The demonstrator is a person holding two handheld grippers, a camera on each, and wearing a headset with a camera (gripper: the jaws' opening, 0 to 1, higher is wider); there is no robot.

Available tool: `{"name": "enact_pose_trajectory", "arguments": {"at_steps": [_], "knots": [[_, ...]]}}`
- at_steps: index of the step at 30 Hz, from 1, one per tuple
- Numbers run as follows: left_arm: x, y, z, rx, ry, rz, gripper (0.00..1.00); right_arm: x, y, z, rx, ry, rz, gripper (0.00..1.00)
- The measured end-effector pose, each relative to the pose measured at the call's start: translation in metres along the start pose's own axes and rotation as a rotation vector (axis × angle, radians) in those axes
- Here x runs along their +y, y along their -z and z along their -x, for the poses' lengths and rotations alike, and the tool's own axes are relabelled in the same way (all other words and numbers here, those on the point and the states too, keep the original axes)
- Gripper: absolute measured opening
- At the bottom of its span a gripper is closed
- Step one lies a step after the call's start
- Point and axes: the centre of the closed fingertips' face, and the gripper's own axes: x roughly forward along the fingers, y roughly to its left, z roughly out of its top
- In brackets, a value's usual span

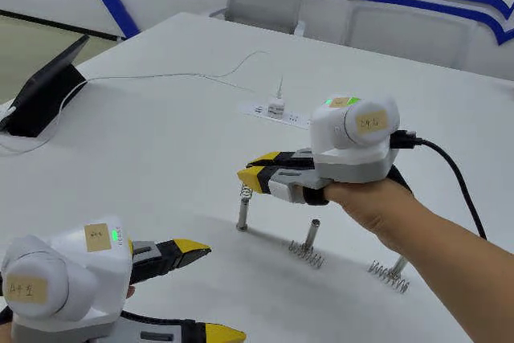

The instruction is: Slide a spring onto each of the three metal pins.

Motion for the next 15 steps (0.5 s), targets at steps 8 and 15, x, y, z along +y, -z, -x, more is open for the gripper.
{"name": "enact_pose_trajectory", "arguments": {"at_steps": [8,15], "knots": [[0.0002,0.0013,0.0005,0.0,-0.001,0.01,0.65,-0.0031,0.0039,-0.0041,0.009,0.005,-0.011,0.12],[-0.0001,0.0008,-0.0002,-0.002,0.001,0.017,0.64,-0.0044,0.0093,-0.0061,0.018,0.009,-0.014,0.12]]}}
